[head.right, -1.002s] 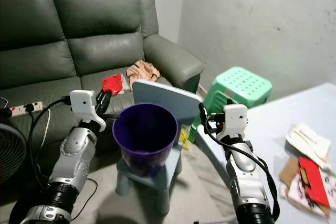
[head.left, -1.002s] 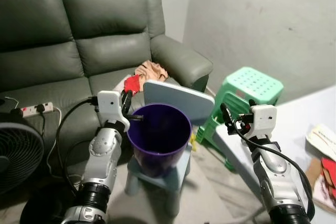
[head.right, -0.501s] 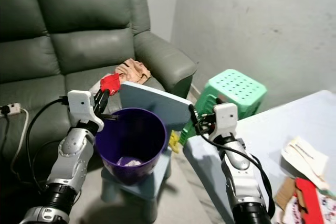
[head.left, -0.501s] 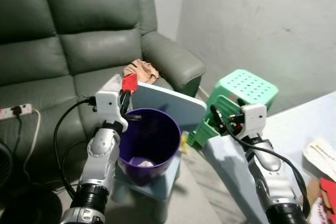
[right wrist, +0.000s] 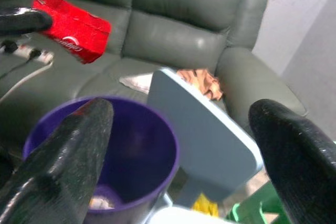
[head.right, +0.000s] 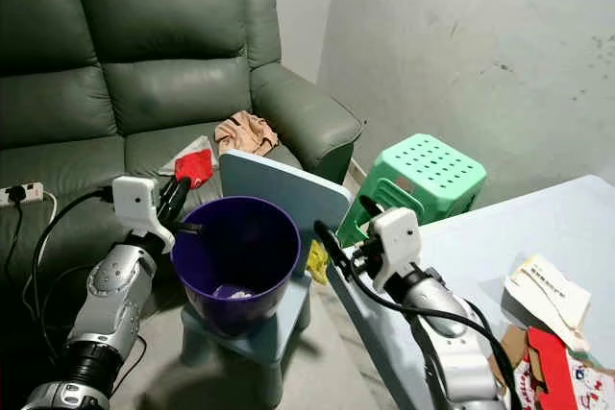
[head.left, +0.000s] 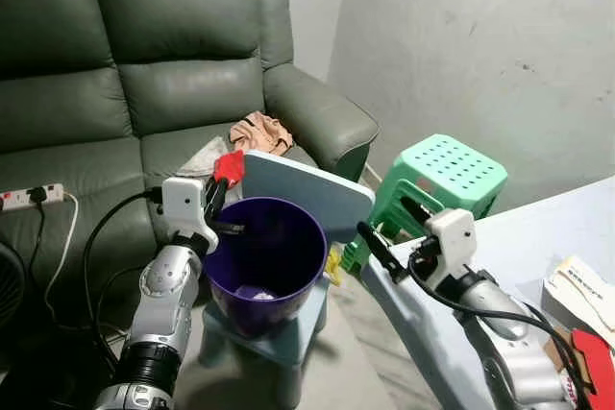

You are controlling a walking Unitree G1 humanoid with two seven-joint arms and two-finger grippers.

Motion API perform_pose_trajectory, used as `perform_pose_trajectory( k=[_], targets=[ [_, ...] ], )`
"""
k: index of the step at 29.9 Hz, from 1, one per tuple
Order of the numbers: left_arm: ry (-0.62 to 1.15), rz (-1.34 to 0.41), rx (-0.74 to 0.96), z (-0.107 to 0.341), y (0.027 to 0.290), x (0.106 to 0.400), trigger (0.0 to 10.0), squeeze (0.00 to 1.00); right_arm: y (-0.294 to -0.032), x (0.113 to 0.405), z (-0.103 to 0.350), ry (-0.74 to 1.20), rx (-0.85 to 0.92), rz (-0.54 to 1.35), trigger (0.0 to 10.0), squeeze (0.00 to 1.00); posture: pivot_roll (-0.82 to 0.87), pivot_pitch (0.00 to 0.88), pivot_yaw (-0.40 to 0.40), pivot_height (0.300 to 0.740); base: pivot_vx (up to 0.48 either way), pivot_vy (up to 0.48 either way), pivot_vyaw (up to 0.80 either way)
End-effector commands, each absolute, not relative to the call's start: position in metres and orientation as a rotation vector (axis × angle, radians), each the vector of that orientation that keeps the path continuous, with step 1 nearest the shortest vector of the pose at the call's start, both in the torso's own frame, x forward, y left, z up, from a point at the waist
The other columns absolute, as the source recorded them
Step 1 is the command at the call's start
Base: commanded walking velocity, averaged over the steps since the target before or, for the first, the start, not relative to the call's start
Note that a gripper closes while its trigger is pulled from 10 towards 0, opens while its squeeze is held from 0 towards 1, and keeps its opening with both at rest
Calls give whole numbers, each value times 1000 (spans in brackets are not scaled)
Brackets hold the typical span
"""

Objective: Picking trash to rubbish bin

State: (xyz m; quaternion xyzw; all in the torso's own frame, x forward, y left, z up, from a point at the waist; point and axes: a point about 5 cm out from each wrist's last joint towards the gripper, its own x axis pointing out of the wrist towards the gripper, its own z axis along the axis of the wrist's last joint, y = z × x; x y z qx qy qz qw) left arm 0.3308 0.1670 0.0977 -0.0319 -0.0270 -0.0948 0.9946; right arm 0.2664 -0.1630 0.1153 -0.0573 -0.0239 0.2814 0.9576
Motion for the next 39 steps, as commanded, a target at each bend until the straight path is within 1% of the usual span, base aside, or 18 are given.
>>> perform_pose_trajectory(
  k=[1, 3, 4, 6, 10, 11, 13, 22, 23, 25, 26, 28, 30, 31, 32, 33, 34, 39],
  targets=[
    [-44, -212, -84, 95, 165, 332, 10000, 0, -168, 261, 120, -33, -133, 587, 10000, 0, -40, 118, -148, 740, 0, 0, 0],
    [-41, -213, -83, 94, 165, 332, 10000, 0, -168, 260, 120, -28, -135, 588, 10000, 0, -40, 118, -148, 740, 0, 0, 0],
    [-10, -215, -82, 87, 166, 332, 10000, 0, -171, 254, 120, -7, -145, 594, 10000, 0, -67, 148, -168, 740, 0, 0, 0],
    [10, -220, -86, 82, 167, 332, 10000, 0, -174, 248, 122, 10, -146, 599, 10000, 0, -76, 159, -177, 740, 0, 0, 0],
    [8, -270, -100, 82, 161, 332, 10000, 0, -176, 231, 125, 40, -146, 634, 10000, 0, -109, 195, -197, 740, 0, 0, 0],
    [8, -270, -100, 82, 161, 332, 10000, 0, -176, 231, 125, 40, -146, 634, 10000, 0, -109, 195, -197, 740, 0, 0, 0],
    [15, -297, -95, 82, 157, 334, 10000, 0, -176, 220, 128, 49, -125, 672, 10000, 0, -135, 216, -207, 740, 0, 0, 0],
    [9, -368, -110, 87, 144, 342, 10000, 0, -176, 200, 142, 85, -104, 714, 10000, 0, -186, 244, -215, 740, 0, 0, 0],
    [8, -371, -108, 87, 144, 343, 10000, 451, -176, 199, 142, 85, -104, 714, 10000, 0, -188, 245, -215, 740, 0, 0, 0],
    [8, -372, -106, 87, 143, 343, 10000, 451, -176, 199, 143, 88, -102, 714, 10000, 0, -190, 245, -215, 740, 0, 0, 0],
    [8, -371, -105, 87, 143, 343, 10000, 478, -176, 198, 143, 90, -102, 715, 10000, 0, -193, 246, -214, 740, 0, 0, 0],
    [10, -375, -97, 87, 141, 345, 10000, 408, -175, 197, 146, 96, -96, 718, 10000, 0, -196, 247, -213, 740, 0, 0, 0],
    [11, -377, -96, 87, 140, 345, 10000, 400, -175, 196, 148, 96, -89, 724, 10000, 0, -197, 247, -213, 740, 0, 0, 0],
    [9, -386, -110, 87, 140, 345, 10000, 459, -174, 196, 149, 99, -86, 728, 10000, 0, -199, 247, -213, 740, 0, 0, 0],
    [9, -391, -116, 87, 139, 345, 10000, 459, -174, 195, 149, 100, -87, 729, 10000, 0, -199, 247, -213, 740, 0, 0, 0],
    [8, -394, -120, 87, 139, 345, 10000, 886, -174, 195, 149, 100, -87, 730, 10000, 0, -199, 247, -213, 740, 0, 0, 0],
    [10, -389, -115, 86, 140, 344, 10000, 992, -173, 195, 150, 99, -87, 733, 10000, 0, -200, 247, -212, 740, 0, 0, 0],
    [10, -386, -144, 85, 140, 343, 10000, 1000, -173, 196, 151, 104, -85, 733, 10000, 0, -198, 242, -216, 740, 0, 0, 0]
  ],
)
